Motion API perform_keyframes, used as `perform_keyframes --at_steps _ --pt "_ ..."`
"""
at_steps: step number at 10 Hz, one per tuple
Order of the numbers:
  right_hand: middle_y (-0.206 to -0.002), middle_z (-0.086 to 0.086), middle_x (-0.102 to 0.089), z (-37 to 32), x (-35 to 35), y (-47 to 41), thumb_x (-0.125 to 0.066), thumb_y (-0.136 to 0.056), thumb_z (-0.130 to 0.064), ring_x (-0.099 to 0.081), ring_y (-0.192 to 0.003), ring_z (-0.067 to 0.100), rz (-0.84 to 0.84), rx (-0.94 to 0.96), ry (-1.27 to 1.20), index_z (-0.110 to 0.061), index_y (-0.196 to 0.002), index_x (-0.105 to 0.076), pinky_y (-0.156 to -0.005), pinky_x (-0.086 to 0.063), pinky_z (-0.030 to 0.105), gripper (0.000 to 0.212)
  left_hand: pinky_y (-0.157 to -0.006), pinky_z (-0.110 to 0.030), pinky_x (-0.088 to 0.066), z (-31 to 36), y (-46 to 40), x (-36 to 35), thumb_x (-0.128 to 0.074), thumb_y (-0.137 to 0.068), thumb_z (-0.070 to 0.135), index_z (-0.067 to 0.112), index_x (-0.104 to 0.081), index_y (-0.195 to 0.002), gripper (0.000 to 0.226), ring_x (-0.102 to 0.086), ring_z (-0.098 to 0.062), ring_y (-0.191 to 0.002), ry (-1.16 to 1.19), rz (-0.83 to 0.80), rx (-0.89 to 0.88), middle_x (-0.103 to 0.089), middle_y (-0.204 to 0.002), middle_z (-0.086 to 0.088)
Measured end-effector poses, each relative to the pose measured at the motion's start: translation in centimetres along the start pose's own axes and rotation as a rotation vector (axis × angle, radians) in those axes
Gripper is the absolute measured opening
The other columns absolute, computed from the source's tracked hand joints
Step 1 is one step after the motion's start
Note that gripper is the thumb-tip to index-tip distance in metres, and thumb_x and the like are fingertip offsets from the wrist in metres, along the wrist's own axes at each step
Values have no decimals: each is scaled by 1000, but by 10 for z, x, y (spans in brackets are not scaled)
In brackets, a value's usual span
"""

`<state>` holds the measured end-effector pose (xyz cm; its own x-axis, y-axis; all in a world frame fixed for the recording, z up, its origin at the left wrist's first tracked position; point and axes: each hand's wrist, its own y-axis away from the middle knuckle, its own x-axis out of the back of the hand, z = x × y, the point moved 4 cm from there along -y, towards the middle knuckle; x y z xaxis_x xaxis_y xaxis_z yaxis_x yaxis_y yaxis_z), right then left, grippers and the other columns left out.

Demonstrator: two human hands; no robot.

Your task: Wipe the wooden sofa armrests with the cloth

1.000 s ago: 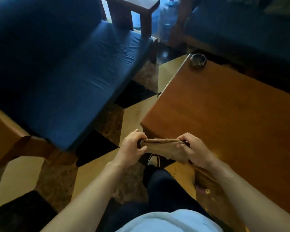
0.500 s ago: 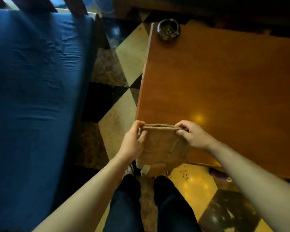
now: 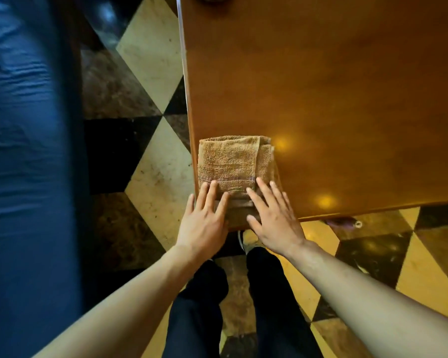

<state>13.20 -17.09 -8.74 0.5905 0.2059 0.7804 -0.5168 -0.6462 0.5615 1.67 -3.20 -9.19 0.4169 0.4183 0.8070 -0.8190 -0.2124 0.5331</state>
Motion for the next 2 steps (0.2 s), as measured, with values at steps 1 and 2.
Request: perform_keyframes --at_steps 1,2 --pt "-177 -3 0 2 5 18 -50 -105 -40 0 -163 26 -112 -52 -21 -29 -165 -21 -130 -6 47 68 -125 -58 -21 4 18 5 -43 -99 41 13 -23 -161 71 -7 -40 -159 -1 -72 9 -8 -172 -22" --pt "-177 0 -4 -1 36 41 -50 -106 -40 -6 -162 28 -198 -116 -94 -25 -165 -22 -131 -11 47 67 -121 -55 -30 5 44 29 -49 -94 39 16 -40 -151 62 -32 -37 -151 16 -93 88 -34 -165 -18"
